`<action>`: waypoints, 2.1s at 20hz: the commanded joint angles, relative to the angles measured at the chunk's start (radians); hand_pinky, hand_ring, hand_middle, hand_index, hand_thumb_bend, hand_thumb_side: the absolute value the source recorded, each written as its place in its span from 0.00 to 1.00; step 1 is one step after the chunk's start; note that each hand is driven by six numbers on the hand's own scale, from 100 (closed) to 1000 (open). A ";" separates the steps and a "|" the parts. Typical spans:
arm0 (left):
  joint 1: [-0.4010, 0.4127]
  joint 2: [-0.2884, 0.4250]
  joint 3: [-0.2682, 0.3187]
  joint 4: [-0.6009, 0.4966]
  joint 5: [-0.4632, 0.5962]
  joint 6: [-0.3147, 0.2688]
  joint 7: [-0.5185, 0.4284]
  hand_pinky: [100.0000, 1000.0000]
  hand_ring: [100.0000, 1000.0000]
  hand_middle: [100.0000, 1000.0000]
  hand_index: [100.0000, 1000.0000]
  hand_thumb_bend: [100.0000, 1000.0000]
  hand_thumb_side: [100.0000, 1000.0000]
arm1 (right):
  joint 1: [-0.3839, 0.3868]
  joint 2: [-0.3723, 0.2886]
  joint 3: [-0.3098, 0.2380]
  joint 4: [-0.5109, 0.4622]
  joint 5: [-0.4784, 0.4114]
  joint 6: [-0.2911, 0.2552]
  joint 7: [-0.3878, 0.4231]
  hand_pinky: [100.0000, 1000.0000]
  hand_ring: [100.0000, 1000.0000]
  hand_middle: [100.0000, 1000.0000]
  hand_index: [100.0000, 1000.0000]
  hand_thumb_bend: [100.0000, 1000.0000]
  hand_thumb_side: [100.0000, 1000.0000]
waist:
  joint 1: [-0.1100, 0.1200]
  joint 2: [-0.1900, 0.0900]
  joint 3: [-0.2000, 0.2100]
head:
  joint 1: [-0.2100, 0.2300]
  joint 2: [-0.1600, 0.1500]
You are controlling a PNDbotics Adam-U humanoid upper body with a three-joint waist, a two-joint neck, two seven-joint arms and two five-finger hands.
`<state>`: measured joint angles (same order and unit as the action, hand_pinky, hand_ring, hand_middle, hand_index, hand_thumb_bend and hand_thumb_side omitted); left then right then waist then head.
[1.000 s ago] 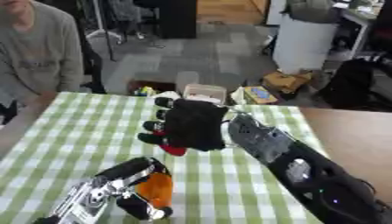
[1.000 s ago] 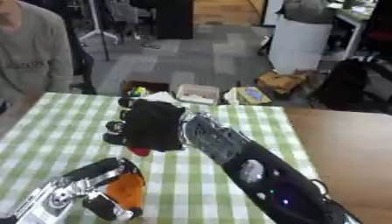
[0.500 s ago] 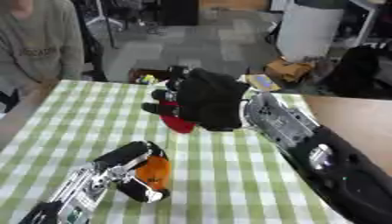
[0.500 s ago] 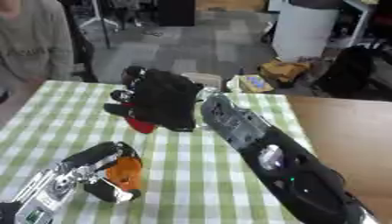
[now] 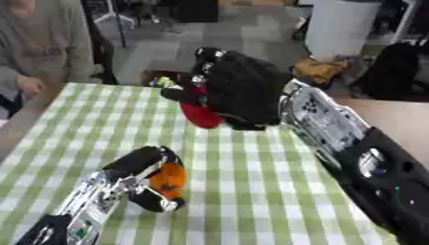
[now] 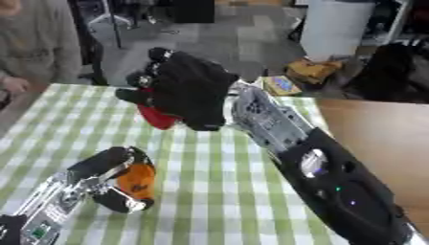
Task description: Pour the contents of one cup into another cup.
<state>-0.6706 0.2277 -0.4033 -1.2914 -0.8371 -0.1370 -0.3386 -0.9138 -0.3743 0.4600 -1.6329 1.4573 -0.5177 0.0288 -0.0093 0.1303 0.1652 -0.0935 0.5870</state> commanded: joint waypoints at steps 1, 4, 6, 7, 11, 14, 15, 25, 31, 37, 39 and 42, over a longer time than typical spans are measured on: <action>-0.010 0.009 0.007 -0.014 -0.002 -0.008 0.000 0.41 0.37 0.30 0.64 0.40 0.12 | -0.024 -0.028 -0.023 -0.021 -0.003 0.008 -0.006 0.59 0.25 0.52 0.85 0.00 0.00 | 0.001 -0.012 0.000 | 0.003 0.002; 0.001 0.012 0.015 0.016 0.006 -0.011 0.006 0.41 0.37 0.30 0.64 0.40 0.12 | -0.030 -0.039 -0.030 -0.032 0.001 0.010 -0.009 0.59 0.25 0.52 0.85 0.00 0.00 | -0.002 -0.012 -0.002 | 0.004 0.002; 0.008 0.016 0.024 0.037 0.005 -0.012 0.018 0.41 0.37 0.30 0.64 0.40 0.11 | -0.030 -0.047 -0.034 -0.040 -0.002 0.015 -0.011 0.59 0.25 0.52 0.85 0.00 0.00 | -0.003 -0.011 -0.003 | 0.004 0.001; 0.009 0.019 0.030 0.044 0.000 -0.013 0.028 0.41 0.37 0.30 0.64 0.40 0.11 | -0.029 -0.049 -0.034 -0.042 -0.003 0.015 -0.010 0.59 0.25 0.52 0.85 0.00 0.00 | -0.003 -0.011 -0.003 | 0.004 0.001; 0.008 0.026 0.055 0.069 -0.020 -0.008 0.065 0.41 0.37 0.30 0.64 0.40 0.11 | -0.018 -0.046 -0.030 -0.034 -0.009 0.012 -0.004 0.58 0.25 0.52 0.85 0.00 0.00 | -0.002 -0.010 -0.003 | 0.005 -0.002; 0.006 0.029 0.071 0.084 -0.030 -0.004 0.085 0.41 0.37 0.30 0.64 0.40 0.11 | -0.014 -0.044 -0.027 -0.029 -0.011 0.009 -0.003 0.58 0.25 0.51 0.85 0.00 0.00 | -0.003 -0.009 -0.004 | 0.004 -0.005; 0.006 0.030 0.076 0.090 -0.034 -0.002 0.091 0.41 0.37 0.30 0.64 0.41 0.11 | -0.013 -0.044 -0.027 -0.029 -0.012 0.009 -0.003 0.58 0.25 0.51 0.85 0.00 0.00 | -0.003 -0.008 -0.005 | 0.004 -0.006; -0.004 0.035 0.127 0.151 -0.104 0.014 0.184 0.42 0.38 0.31 0.64 0.44 0.13 | -0.002 -0.038 -0.016 -0.028 -0.025 0.001 -0.002 0.57 0.24 0.50 0.85 0.00 0.00 | -0.004 -0.003 -0.012 | -0.004 -0.011; 0.002 0.034 0.154 0.145 -0.093 0.026 0.249 0.47 0.48 0.44 0.70 1.00 0.47 | 0.004 -0.039 -0.016 -0.029 -0.036 0.002 -0.003 0.56 0.24 0.49 0.85 0.00 0.00 | -0.004 -0.002 -0.012 | -0.007 -0.013; 0.016 0.043 0.170 0.107 -0.056 0.018 0.279 0.56 0.65 0.59 0.78 1.00 0.70 | 0.043 -0.037 -0.044 -0.032 -0.142 0.050 -0.007 0.46 0.19 0.36 0.84 0.00 0.00 | 0.000 -0.002 -0.013 | -0.006 -0.016; 0.021 0.047 0.182 0.092 -0.027 0.019 0.287 0.58 0.68 0.62 0.79 1.00 0.73 | 0.064 -0.041 -0.057 -0.051 -0.187 0.072 -0.009 0.44 0.17 0.30 0.84 0.00 0.00 | 0.001 -0.001 -0.015 | -0.004 -0.019; 0.032 0.054 0.195 0.066 0.036 0.021 0.288 0.60 0.71 0.66 0.80 1.00 0.74 | 0.092 -0.050 -0.070 -0.095 -0.248 0.098 -0.004 0.40 0.15 0.24 0.83 0.00 0.00 | 0.003 -0.001 -0.018 | -0.003 -0.021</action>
<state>-0.6262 0.2568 -0.2233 -1.1960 -0.8263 -0.1174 -0.0554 -0.8073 -0.4016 0.4089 -1.6959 1.2401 -0.4328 0.0258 -0.0095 0.1422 0.1478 -0.0983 0.5761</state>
